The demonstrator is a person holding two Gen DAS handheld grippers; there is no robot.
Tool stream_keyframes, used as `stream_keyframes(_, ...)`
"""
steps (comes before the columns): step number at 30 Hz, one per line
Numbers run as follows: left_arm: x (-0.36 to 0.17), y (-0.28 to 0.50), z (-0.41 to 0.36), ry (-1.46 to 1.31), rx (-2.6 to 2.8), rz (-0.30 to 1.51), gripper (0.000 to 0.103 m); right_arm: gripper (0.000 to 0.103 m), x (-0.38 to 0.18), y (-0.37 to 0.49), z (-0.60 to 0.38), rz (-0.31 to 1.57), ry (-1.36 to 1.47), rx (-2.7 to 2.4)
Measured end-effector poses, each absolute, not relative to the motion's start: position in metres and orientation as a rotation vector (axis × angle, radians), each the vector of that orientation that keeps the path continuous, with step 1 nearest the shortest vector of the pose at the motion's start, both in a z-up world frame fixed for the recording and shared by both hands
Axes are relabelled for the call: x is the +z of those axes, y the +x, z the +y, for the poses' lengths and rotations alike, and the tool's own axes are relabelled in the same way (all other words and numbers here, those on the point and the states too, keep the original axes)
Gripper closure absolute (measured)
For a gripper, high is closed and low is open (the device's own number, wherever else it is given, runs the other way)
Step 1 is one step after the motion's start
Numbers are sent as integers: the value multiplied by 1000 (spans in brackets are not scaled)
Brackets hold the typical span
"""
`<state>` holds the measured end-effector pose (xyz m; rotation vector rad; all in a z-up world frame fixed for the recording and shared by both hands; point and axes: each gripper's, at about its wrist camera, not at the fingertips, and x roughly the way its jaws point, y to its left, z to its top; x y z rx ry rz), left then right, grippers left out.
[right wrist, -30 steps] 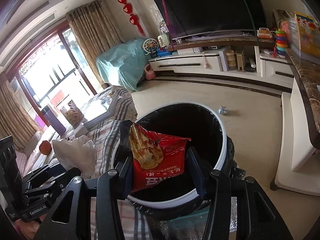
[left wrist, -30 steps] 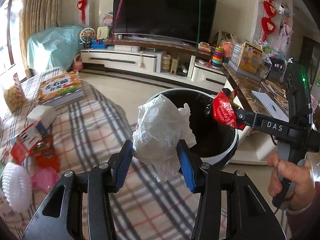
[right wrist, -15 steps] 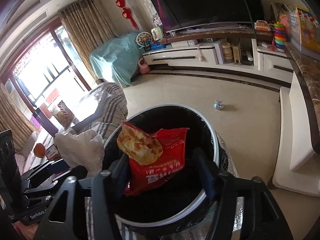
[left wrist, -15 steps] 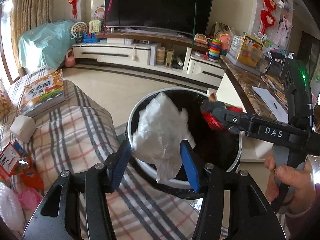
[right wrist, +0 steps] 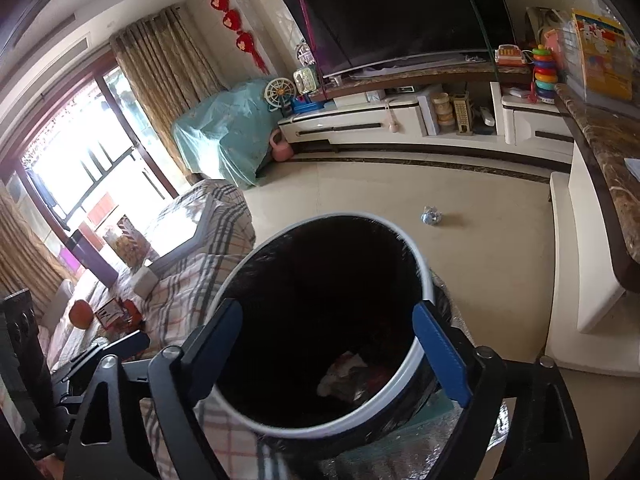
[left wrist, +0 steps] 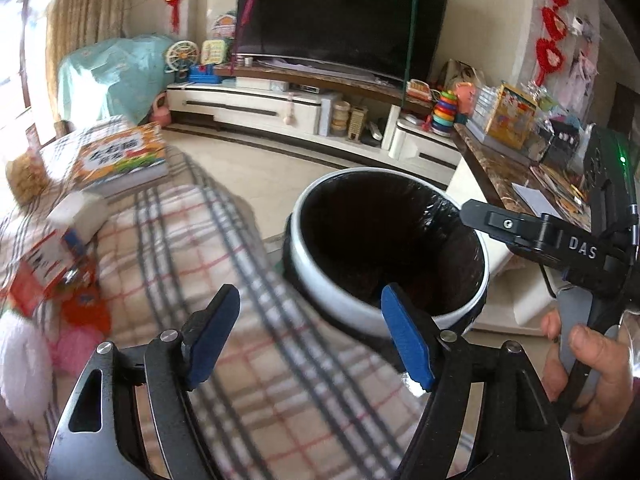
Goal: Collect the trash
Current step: 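Move both tools back over the bed toward the remaining items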
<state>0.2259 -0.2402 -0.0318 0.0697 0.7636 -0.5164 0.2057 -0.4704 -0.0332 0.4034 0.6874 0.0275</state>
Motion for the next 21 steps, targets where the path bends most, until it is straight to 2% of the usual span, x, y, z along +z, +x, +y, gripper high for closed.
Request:
stream_keyframes(9,-37,194,-181,-18,-420,747,27,9,-31,183,-421,660,386,109)
stream_keyframes(21,-43,165,-117,-73,-316,746,27,9,-49,178,-354,731,358,228)
